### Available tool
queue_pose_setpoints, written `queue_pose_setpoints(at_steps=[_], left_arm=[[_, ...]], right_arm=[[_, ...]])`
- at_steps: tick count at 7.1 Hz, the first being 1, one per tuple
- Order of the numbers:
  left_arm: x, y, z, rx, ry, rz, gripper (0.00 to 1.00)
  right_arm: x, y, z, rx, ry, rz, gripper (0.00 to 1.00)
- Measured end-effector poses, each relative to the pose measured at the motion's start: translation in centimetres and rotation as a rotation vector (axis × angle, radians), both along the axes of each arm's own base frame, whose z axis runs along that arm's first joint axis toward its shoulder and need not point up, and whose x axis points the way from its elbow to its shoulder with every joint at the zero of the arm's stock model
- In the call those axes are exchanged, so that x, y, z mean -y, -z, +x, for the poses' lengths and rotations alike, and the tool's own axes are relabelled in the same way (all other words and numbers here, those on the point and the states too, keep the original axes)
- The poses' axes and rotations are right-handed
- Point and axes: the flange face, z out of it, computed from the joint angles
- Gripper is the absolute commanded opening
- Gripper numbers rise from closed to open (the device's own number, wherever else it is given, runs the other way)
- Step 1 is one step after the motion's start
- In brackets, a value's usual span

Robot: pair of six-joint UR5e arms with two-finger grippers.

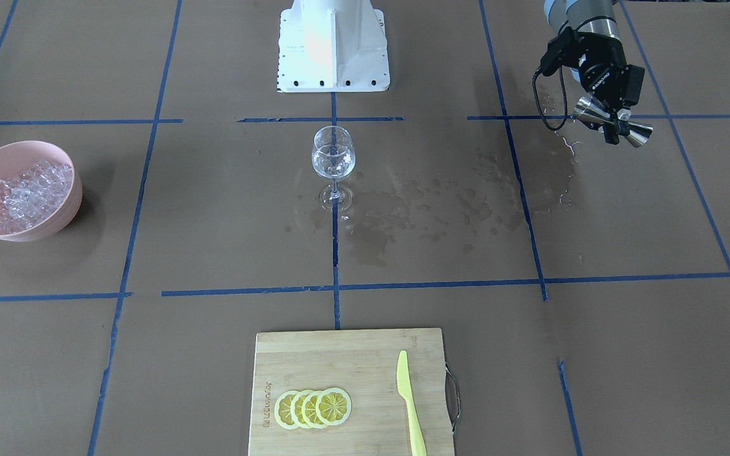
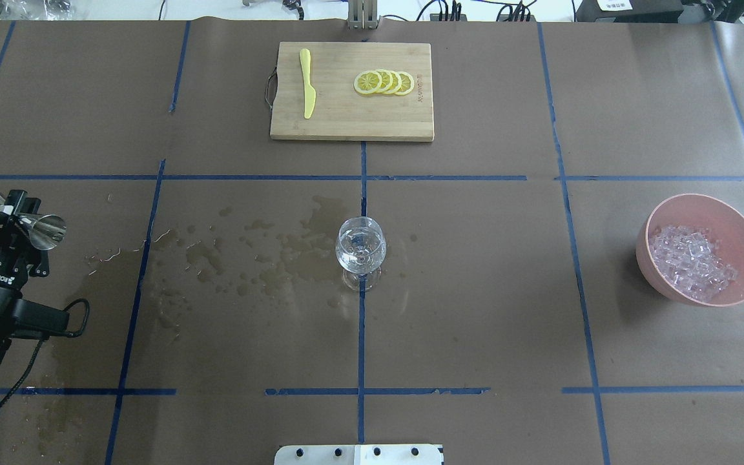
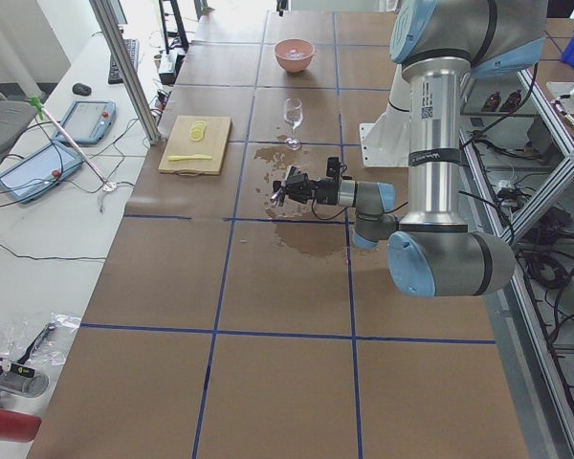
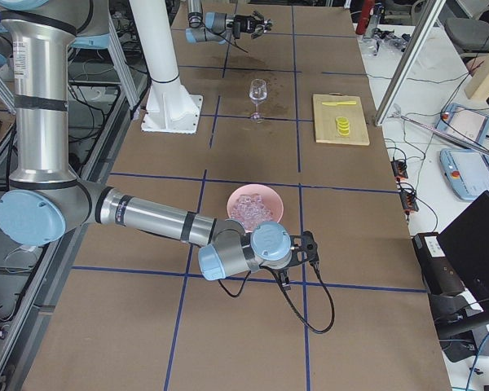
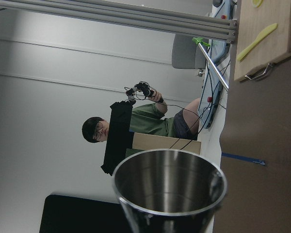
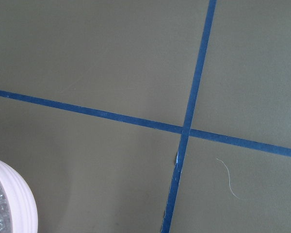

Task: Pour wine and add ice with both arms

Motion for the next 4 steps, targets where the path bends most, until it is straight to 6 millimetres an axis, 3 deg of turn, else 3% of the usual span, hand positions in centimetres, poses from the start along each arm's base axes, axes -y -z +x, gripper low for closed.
queue_pose_setpoints(at_steps=[2, 4], left_arm=[[-0.8, 0.3, 0.5, -0.317, -0.044, -0.003, 0.00], [-2.1, 4.0, 4.3, -0.694, -0.092, -0.016, 0.00]], right_arm=[[-0.2, -0.2, 0.0, 0.000, 0.001, -0.004, 1.00], [-0.3, -0.3, 0.0, 0.000, 0.000, -0.005, 1.00]])
